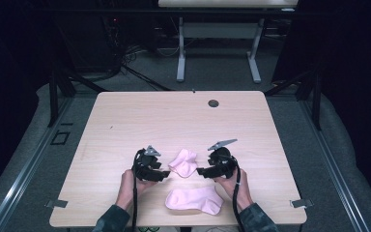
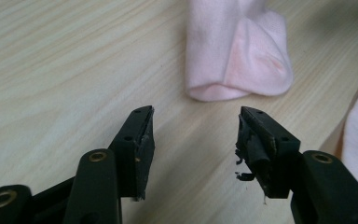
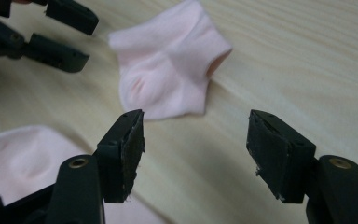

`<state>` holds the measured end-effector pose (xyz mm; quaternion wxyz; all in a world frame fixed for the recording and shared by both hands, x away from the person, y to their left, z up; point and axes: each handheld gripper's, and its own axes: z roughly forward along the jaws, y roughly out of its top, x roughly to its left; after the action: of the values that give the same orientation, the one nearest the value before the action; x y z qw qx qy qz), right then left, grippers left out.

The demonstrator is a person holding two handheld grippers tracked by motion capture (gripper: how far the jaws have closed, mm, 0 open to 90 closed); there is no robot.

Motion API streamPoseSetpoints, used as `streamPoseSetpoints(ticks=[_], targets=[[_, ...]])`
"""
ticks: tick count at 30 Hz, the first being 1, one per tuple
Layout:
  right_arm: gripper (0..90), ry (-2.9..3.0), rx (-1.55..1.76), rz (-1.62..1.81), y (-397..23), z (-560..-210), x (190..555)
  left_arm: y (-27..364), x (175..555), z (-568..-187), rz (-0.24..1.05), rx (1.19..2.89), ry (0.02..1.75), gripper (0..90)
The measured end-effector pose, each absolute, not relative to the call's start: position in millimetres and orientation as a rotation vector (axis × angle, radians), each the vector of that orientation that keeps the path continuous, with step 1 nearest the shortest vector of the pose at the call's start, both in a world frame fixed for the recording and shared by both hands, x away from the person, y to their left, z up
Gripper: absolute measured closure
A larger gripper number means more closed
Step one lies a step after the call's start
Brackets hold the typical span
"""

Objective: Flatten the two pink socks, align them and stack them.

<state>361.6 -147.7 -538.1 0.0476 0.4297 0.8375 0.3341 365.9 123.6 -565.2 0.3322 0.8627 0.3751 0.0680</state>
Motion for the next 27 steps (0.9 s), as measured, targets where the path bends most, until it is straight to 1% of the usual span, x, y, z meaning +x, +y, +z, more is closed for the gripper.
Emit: streamPoseSetpoints(ticks=[5,7,9,10,12,13,14,16,18,20,23,27], targets=[[35.2,2.571,1.317,1.010,-131.0,-545.9,389.2,112.5,372.9,-568.6,0.180,2.277,0.946,52.5],[35.9,2.574,1.334,1.013,-126.6,-551.8,396.4,110.4,375.5,-568.5,0.169,2.282,0.927,54.3],[46.2,2.594,1.329,1.009,-122.7,-557.4,402.3,107.6,376.8,-568.5,0.191,2.294,0.910,57.8],[54.1,2.594,1.330,1.000,-121.4,-559.1,403.5,106.4,377.7,-568.7,0.191,2.299,0.891,61.1],[64.4,2.611,1.320,0.999,-119.3,-561.2,405.0,103.0,377.8,-569.6,0.204,2.301,0.867,67.0],[70.5,2.610,1.317,1.002,-117.7,-562.1,404.7,101.1,377.6,-569.8,0.208,2.305,0.854,72.7],[74.7,2.615,1.305,1.003,-116.0,-562.0,403.7,99.9,377.4,-570.1,0.213,2.302,0.852,77.3],[83.2,2.621,1.288,0.994,-115.0,-560.8,402.3,99.1,377.5,-570.1,0.226,2.303,0.849,83.8],[86.0,2.617,1.276,1.005,-115.2,-558.3,399.9,98.8,376.0,-569.6,0.244,2.278,0.861,85.4],[86.8,2.615,1.266,1.010,-116.3,-554.9,396.8,100.7,374.2,-567.0,0.253,2.263,0.857,86.0],[87.3,2.606,1.245,1.032,-119.2,-545.3,388.4,105.1,367.2,-557.1,0.305,2.244,0.855,86.1],[87.4,2.614,1.195,1.056,-118.5,-529.8,375.8,106.1,350.7,-535.0,0.448,2.265,0.815,86.0]])
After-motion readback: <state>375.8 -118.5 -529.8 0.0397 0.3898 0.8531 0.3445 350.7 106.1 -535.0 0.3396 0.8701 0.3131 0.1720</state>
